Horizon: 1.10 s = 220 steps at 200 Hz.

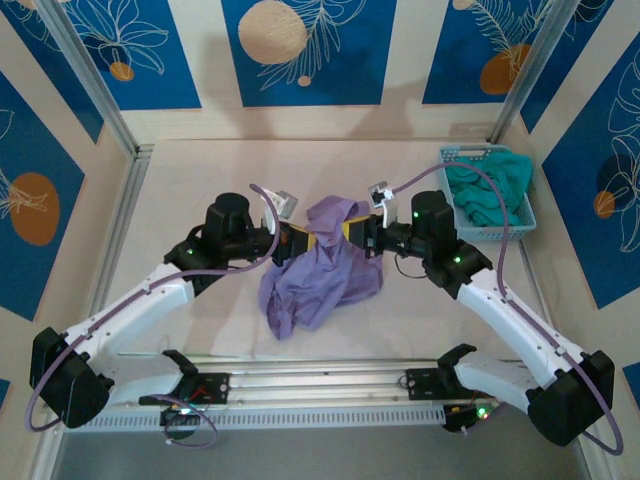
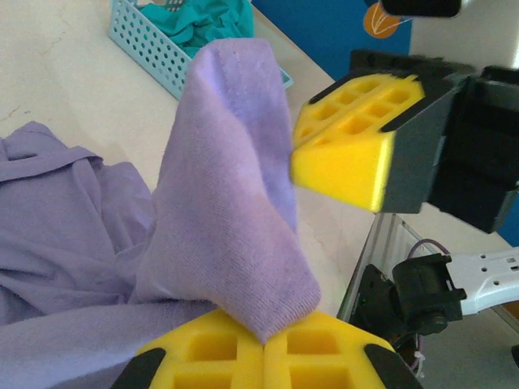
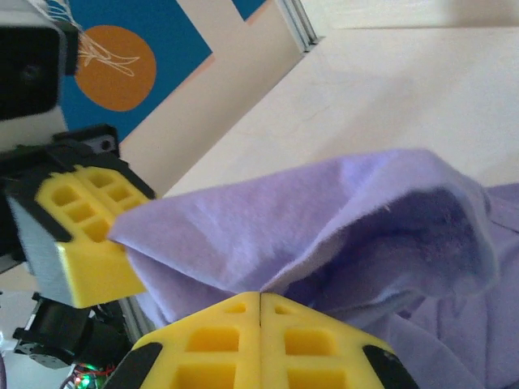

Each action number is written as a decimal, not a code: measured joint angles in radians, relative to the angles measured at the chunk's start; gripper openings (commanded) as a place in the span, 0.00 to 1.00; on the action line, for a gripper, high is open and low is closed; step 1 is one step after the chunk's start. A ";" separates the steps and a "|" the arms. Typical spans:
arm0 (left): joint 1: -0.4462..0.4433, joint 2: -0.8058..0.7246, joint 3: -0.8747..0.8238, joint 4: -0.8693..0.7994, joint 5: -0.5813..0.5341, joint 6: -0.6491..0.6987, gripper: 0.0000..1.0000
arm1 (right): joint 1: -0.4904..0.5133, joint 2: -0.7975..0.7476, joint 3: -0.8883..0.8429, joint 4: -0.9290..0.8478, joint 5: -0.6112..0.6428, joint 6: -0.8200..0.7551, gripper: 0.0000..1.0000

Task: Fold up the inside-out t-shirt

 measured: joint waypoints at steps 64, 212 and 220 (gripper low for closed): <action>0.090 0.000 -0.023 -0.003 -0.055 -0.022 0.02 | 0.022 0.005 0.027 0.182 -0.134 0.156 0.00; -0.120 -0.193 -0.019 -0.215 -0.404 0.062 0.51 | 0.156 0.168 0.166 0.245 0.016 0.207 0.00; -0.133 -0.175 -0.013 -0.216 -0.403 0.064 0.51 | 0.156 0.172 0.166 0.242 0.021 0.209 0.00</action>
